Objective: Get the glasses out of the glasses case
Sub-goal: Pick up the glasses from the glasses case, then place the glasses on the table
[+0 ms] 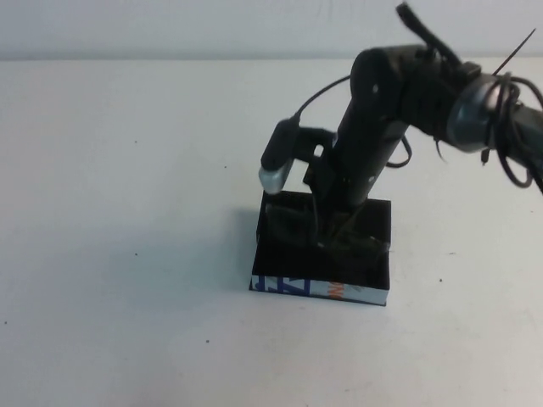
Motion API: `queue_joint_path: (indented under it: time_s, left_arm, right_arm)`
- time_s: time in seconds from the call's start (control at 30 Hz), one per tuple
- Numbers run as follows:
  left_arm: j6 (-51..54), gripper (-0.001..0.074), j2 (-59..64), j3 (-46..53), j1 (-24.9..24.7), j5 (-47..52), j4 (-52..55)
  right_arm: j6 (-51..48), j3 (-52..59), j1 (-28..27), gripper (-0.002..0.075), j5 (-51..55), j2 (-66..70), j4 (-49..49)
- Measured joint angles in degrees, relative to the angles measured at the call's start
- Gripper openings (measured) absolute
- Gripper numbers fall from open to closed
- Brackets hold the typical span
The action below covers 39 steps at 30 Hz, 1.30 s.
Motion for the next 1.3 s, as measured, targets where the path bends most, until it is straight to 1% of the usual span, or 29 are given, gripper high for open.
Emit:
queue_joint_path:
  time_s: [0.07, 0.17, 0.23, 0.3, 0.43, 0.53, 0.6, 0.67, 0.77, 0.93, 1.07, 1.3]
  left_arm:
    - [0.0, -0.0004, 0.0, 0.0, 0.0, 0.0, 0.0]
    - [0.0, -0.0004, 0.0, 0.0, 0.0, 0.0, 0.0]
    - [0.0, -0.0004, 0.0, 0.0, 0.0, 0.0, 0.0]
    - [0.0, -0.0004, 0.0, 0.0, 0.0, 0.0, 0.0]
    - [0.0, -0.0004, 0.0, 0.0, 0.0, 0.0, 0.0]
    - [0.0, -0.0004, 0.0, 0.0, 0.0, 0.0, 0.0]
    - [0.0, -0.0004, 0.0, 0.0, 0.0, 0.0, 0.0]
    - [0.0, -0.0005, 0.0, 0.0, 0.0, 0.0, 0.0]
    - [0.0, -0.0004, 0.0, 0.0, 0.0, 0.0, 0.0]
    - [0.0, -0.0004, 0.0, 0.0, 0.0, 0.0, 0.0]
    - [0.0, -0.0004, 0.0, 0.0, 0.0, 0.0, 0.0]
    - [0.0, -0.0005, 0.0, 0.0, 0.0, 0.0, 0.0]
  right_arm:
    - [4.07, -1.35, -0.45, 0.005, 0.94, -2.03, -0.24]
    - [13.18, -1.78, -2.04, 0.005, 1.52, -5.79, -0.24]
    - [20.59, -0.86, -4.17, 0.005, 1.75, -8.5, 0.03]
    - [25.88, 1.55, -6.67, 0.005, 1.75, -11.59, 0.94]
    - [34.15, 11.55, -12.29, 0.005, 1.75, -18.24, 2.41]
    - [40.17, 20.93, -15.74, 0.005, 1.59, -23.4, 0.36]
    - [44.31, 27.34, -17.44, 0.005, -0.64, -26.57, -1.98]
    - [48.02, 34.19, -18.6, 0.005, -5.41, -29.51, -3.4]
    - [50.36, 42.63, -19.34, 0.005, -14.16, -31.76, -3.8]
    - [51.06, 49.37, -19.42, 0.005, -24.25, -31.11, -2.83]
    - [51.06, 50.01, -19.42, 0.005, -27.32, -28.13, -2.64]
    - [50.04, 50.06, -19.42, 0.005, -29.48, -23.15, -2.03]
